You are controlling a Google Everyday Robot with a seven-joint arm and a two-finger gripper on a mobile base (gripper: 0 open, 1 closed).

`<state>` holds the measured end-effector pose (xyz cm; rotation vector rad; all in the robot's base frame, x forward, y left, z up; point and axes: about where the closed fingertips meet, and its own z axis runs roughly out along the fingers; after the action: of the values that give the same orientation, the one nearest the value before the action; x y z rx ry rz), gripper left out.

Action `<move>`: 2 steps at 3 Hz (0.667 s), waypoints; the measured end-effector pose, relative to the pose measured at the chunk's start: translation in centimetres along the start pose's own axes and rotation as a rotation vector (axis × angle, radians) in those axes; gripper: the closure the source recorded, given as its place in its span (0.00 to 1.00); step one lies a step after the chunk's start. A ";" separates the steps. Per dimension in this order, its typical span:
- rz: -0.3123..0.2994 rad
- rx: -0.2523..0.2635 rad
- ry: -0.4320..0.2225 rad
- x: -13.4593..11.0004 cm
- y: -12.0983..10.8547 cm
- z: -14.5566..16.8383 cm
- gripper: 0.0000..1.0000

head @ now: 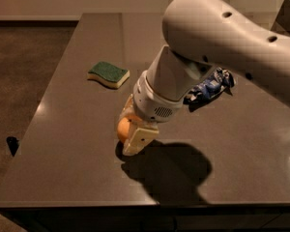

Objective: Pick orange

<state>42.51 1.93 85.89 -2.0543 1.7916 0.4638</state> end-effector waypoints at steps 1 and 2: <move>0.019 0.026 -0.002 -0.8 -1.5 -2.9 0.84; -0.008 0.072 -0.019 -4.8 -3.7 -9.7 1.00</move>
Offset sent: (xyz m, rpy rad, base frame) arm 0.0429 -0.0020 0.1306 0.0383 -0.0702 -0.0387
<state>45.59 1.88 96.96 -2.0009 1.7631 0.4091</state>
